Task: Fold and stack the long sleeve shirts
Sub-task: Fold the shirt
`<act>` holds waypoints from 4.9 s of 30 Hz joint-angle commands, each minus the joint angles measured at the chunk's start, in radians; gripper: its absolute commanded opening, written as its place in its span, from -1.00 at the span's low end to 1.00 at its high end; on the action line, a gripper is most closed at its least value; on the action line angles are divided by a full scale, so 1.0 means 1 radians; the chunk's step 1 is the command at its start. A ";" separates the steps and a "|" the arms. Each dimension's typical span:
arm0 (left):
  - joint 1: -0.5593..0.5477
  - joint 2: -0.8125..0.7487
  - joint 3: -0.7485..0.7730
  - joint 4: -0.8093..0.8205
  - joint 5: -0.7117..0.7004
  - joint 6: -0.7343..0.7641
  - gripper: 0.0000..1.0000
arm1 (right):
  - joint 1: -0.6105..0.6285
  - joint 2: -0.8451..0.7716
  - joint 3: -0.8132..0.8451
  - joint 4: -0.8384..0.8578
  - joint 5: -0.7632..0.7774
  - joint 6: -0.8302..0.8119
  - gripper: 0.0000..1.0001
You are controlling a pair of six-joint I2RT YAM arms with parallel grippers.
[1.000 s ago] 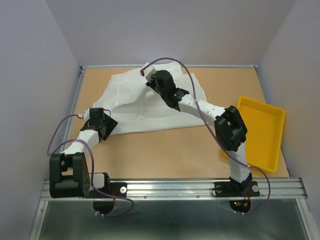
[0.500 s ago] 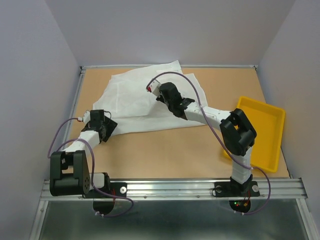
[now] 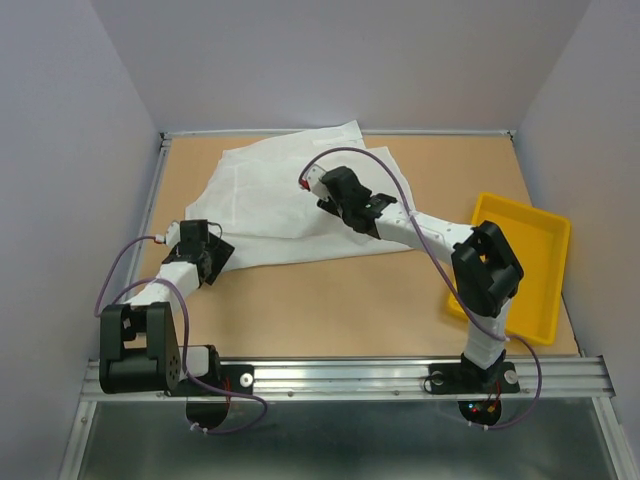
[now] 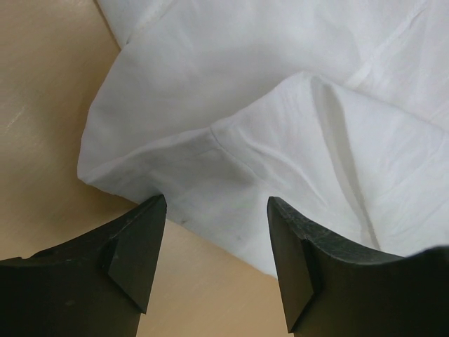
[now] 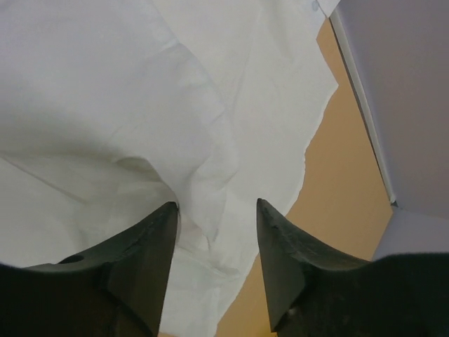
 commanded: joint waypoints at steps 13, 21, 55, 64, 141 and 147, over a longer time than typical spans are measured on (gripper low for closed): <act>0.006 -0.045 -0.008 -0.025 -0.013 0.053 0.43 | -0.181 -0.221 -0.039 -0.079 -0.319 0.821 0.42; 0.006 -0.042 -0.005 -0.022 -0.005 0.066 0.43 | -0.307 -0.243 -0.272 0.007 -0.488 1.277 0.28; 0.006 -0.036 -0.007 -0.026 -0.008 0.072 0.43 | -0.336 -0.146 -0.559 0.343 -0.558 1.578 0.09; 0.006 -0.033 -0.011 -0.028 -0.014 0.070 0.43 | -0.336 -0.134 -0.522 0.352 -0.567 1.560 0.09; 0.010 -0.079 0.018 -0.087 -0.048 0.070 0.44 | -0.463 -0.052 -0.018 -0.301 -0.355 0.796 -0.82; 0.010 -0.095 0.059 -0.135 -0.062 0.101 0.44 | -0.465 -0.042 0.044 -0.333 -0.340 0.797 -0.36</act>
